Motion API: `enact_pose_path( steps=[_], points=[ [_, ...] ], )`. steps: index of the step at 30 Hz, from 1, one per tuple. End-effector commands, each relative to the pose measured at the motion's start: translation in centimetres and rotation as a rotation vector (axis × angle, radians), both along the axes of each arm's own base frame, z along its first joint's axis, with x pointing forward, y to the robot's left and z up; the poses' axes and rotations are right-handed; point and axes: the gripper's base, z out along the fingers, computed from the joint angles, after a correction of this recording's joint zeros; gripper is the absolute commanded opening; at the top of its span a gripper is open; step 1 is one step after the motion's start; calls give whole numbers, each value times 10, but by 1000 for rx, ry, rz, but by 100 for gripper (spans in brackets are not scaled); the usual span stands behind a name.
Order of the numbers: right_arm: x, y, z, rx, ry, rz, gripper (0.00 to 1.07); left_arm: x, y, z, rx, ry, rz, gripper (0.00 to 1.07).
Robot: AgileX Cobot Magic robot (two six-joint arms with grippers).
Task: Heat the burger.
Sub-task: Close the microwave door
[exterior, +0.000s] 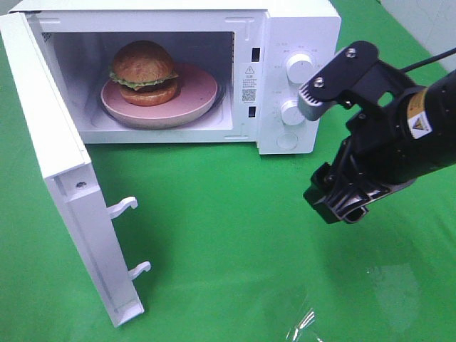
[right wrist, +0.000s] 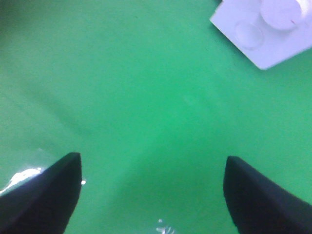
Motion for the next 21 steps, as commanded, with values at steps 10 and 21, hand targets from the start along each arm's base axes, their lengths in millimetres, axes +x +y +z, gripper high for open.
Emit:
enact_pose_path(
  steps=[10,21],
  points=[
    [-24,-52,22,46,159,-394,76,-2,0,0,-1,-19,2,96],
    [-52,-68,42,40,155,-415,76,-2,0,0,-1,-19,2,96]
  ],
)
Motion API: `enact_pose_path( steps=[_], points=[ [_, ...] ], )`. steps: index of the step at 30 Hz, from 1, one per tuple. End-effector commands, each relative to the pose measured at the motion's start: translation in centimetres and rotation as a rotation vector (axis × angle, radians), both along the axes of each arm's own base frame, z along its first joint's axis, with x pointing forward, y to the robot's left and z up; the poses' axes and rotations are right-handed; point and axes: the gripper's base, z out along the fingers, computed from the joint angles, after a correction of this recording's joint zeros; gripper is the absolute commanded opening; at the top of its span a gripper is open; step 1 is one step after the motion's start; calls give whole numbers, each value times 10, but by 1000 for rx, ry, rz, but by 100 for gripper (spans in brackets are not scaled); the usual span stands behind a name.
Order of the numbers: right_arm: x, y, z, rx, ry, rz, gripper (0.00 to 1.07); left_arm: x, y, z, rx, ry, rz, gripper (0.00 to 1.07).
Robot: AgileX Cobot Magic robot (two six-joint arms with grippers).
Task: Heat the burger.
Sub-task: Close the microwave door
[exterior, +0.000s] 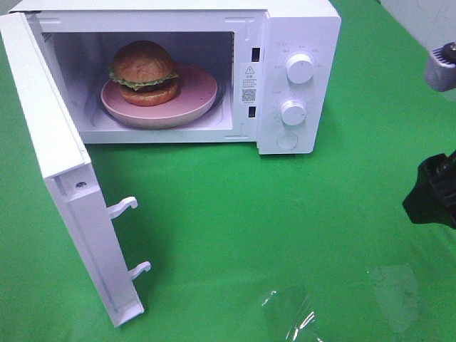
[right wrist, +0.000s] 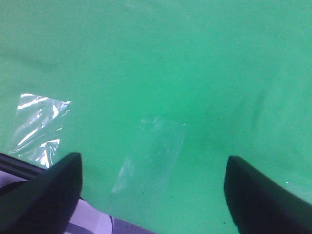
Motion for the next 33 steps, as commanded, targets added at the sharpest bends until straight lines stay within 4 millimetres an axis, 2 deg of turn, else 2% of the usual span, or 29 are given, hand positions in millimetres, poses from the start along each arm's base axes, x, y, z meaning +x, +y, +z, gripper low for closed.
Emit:
enact_pose_path(
  steps=[1,6,9,11,14,16,17,18,21,23,25,28,30,33],
  points=[
    [-10,-6,2,6,-2,-17,76,-2,0,0,-2,-19,2,96],
    [-25,-15,1,16,-12,-24,76,-2,0,0,-2,-19,2,96],
    [-28,-16,0,13,-5,-27,76,-2,0,0,-2,-19,2,96],
    [-40,-23,-2,5,5,-35,76,-2,0,0,-2,-19,2,96],
    [-44,-25,-1,10,-3,-35,76,-2,0,0,-2,-19,2,96],
    [-62,-35,0,43,-69,-35,76,-2,0,0,-2,-19,2,96],
    [-62,-35,0,43,-69,-35,76,-2,0,0,-2,-19,2,96],
    [-70,-40,-2,61,-95,-41,76,-2,0,0,-2,-19,2,96],
    [-73,-42,-2,71,-104,-53,76,-2,0,0,-2,-19,2,96],
    [-90,-58,1,96,-167,-158,76,-2,0,0,-2,-19,2,96],
    [-97,-64,3,103,-211,-188,76,-2,0,0,-2,-19,2,96],
    [-100,-66,4,109,-231,-199,76,-2,0,0,-2,-19,2,96],
    [-118,-70,6,172,-319,-243,76,-2,0,0,-2,-19,2,96],
    [-125,-71,6,204,-351,-262,76,-2,0,0,-2,-19,2,96]
  ],
)
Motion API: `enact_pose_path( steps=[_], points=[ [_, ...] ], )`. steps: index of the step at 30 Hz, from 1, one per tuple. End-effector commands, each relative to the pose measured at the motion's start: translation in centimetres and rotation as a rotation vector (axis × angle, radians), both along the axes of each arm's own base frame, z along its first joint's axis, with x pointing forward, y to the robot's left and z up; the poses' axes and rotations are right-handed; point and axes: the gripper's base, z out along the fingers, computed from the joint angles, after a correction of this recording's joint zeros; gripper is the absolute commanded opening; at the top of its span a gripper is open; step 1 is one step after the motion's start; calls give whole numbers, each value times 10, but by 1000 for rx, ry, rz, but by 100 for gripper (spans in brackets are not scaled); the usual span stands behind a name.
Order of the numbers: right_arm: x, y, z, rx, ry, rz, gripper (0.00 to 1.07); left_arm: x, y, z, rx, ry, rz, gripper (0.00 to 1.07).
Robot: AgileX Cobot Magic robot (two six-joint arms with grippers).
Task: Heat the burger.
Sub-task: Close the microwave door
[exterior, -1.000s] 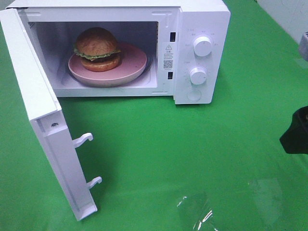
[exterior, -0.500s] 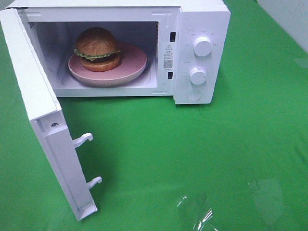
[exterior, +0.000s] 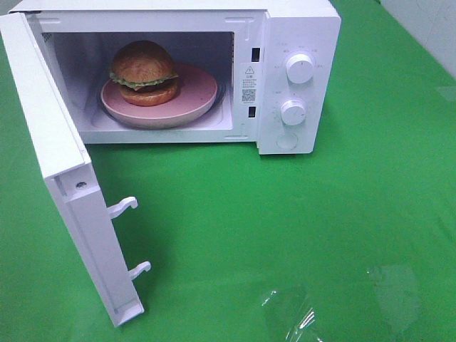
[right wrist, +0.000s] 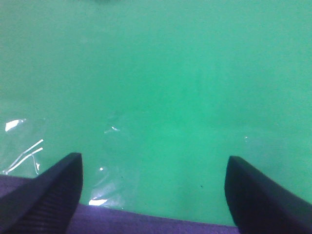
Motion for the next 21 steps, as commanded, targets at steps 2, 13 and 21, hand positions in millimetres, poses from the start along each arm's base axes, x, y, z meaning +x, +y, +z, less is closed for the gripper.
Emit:
enact_pose_path(
  steps=[2,13,21],
  points=[
    [-16,-2,-2,50,-76,-35,76,-2,0,0,-2,-19,2,96],
    [-42,-7,-5,67,-308,-94,76,-2,0,0,-2,-19,2,96],
    [-50,-8,-6,69,-363,-126,76,-2,0,0,-3,-19,1,96]
  ],
)
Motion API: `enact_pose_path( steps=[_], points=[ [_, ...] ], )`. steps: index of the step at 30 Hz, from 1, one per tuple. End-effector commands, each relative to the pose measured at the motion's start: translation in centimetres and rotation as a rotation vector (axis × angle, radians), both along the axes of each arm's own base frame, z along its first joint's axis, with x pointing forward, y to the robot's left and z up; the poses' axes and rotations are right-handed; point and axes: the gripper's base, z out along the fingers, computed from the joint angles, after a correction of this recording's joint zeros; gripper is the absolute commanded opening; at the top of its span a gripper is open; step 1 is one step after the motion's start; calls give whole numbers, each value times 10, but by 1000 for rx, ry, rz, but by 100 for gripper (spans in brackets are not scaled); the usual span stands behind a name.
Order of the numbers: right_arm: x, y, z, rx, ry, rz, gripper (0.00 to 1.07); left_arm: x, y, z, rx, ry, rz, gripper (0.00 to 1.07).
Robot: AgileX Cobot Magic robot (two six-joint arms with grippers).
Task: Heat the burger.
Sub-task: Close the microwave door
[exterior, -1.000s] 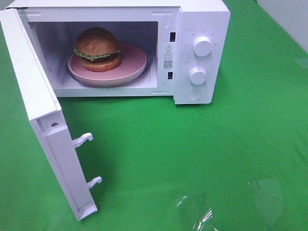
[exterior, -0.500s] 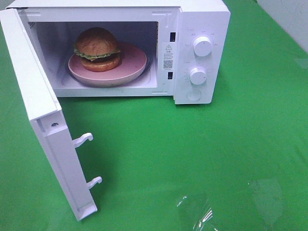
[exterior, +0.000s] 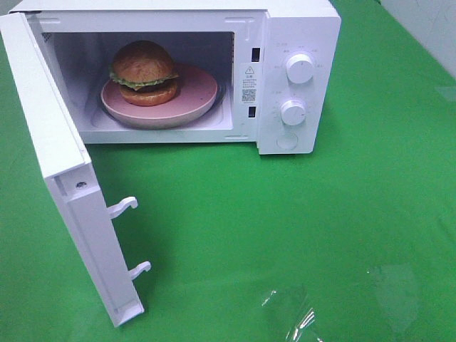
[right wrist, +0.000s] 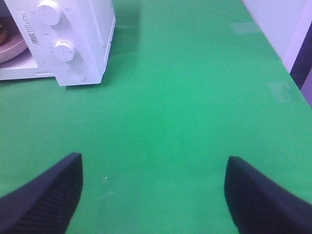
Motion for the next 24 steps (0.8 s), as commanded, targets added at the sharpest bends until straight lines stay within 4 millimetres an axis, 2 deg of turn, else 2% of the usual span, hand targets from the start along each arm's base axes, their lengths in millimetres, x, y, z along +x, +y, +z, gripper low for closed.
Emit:
enact_pose_path(
  steps=[1,24],
  points=[
    [-3,0,0,-8,-33,-1,76,-2,0,0,-3,-19,1,96],
    [-3,0,0,-8,-33,-1,76,-2,0,0,-3,-19,1,96]
  ],
)
